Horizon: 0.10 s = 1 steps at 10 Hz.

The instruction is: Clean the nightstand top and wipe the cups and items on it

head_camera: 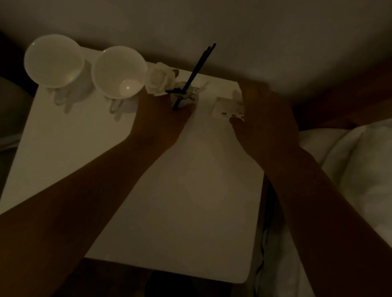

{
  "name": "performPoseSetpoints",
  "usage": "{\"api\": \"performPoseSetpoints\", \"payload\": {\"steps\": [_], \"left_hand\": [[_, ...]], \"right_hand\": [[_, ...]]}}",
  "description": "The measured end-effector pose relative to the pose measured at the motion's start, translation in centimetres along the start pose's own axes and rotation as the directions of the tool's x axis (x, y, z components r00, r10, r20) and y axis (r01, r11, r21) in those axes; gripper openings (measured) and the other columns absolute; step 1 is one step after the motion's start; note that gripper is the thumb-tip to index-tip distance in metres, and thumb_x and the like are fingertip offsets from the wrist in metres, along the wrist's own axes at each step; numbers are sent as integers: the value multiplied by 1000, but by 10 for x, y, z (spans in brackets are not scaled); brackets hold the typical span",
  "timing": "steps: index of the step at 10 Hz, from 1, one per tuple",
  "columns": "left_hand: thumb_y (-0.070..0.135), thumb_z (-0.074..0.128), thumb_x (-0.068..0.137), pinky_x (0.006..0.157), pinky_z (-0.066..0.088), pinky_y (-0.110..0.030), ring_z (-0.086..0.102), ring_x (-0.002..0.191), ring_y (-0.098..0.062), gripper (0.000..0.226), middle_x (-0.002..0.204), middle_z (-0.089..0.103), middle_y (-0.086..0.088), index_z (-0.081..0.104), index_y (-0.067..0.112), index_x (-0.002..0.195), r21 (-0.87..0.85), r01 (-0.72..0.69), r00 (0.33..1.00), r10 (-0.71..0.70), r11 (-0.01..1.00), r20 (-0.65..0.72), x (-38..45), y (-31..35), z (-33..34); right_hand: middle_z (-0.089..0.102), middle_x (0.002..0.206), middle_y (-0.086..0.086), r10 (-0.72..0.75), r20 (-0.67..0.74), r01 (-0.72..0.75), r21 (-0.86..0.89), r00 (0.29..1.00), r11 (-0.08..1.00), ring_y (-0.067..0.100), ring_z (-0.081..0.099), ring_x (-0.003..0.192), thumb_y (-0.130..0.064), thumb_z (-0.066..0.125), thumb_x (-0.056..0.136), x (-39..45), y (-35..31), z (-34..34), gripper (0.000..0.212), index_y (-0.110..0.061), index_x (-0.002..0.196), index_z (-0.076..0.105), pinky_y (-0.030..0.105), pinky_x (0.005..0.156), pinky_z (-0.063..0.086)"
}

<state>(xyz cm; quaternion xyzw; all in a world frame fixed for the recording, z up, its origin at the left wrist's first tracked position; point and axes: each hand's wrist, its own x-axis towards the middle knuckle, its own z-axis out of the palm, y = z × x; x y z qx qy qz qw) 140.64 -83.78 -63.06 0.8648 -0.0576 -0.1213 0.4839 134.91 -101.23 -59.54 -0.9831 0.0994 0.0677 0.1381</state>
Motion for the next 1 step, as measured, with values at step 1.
{"api": "performPoseSetpoints", "payload": {"steps": [1], "left_hand": [[31, 72, 82, 86, 24, 6, 38, 104, 10, 57, 121, 49, 13, 48, 16, 132, 100, -21, 999, 24, 995, -26, -15, -3, -3]], "right_hand": [[44, 142, 13, -3, -60, 1, -36, 998, 999, 33, 35, 134, -28, 69, 83, -7, -3, 1, 76, -16, 147, 29, 52, 109, 29]]}}
